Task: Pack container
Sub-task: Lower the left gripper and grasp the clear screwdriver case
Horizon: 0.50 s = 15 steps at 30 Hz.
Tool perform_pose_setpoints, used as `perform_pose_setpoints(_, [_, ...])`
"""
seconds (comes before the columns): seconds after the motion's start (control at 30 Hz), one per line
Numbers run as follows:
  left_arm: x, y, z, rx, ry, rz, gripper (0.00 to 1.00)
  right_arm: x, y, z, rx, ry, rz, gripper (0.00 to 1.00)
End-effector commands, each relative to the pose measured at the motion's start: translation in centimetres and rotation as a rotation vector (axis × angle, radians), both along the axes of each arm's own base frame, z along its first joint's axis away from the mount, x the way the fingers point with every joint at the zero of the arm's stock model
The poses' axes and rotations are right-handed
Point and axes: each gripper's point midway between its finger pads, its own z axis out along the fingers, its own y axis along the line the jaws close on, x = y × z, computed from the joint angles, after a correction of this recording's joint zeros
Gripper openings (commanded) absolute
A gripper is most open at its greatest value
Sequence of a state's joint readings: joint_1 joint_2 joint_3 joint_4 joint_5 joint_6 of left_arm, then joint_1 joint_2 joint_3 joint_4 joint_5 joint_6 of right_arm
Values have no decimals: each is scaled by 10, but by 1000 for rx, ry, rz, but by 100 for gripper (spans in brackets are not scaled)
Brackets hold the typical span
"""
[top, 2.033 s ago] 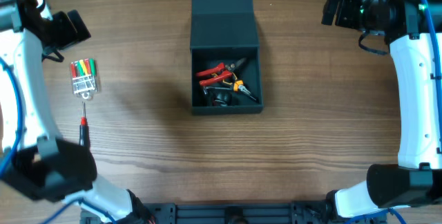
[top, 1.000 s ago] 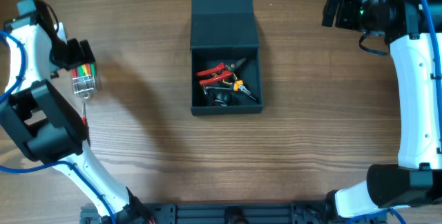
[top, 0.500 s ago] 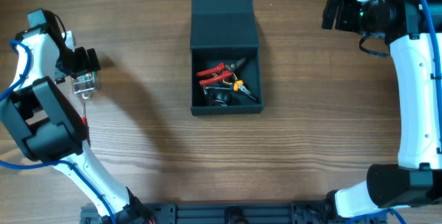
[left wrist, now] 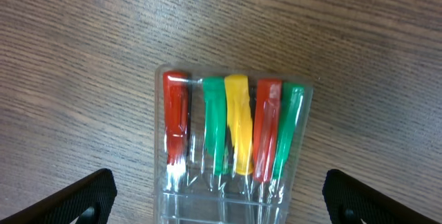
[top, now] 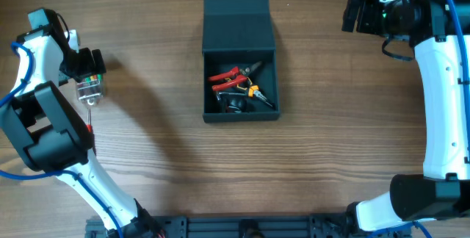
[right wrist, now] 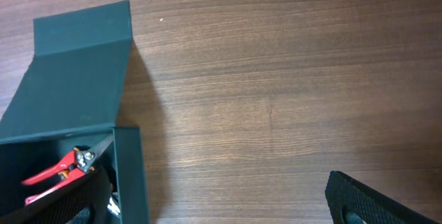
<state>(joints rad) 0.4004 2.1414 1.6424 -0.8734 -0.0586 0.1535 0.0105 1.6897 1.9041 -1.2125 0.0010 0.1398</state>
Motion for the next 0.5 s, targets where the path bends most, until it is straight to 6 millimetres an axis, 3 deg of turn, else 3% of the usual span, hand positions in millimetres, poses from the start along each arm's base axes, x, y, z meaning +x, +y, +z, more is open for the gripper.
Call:
perform_pose_setpoints(0.0, [-3, -4, -17, -27, 33, -25, 100, 1, 2, -8, -15, 23, 30, 100])
perform_pose_setpoints(0.47, [-12, -14, -53, -92, 104, -25, 100, 0, 2, -9, -18, 31, 35, 100])
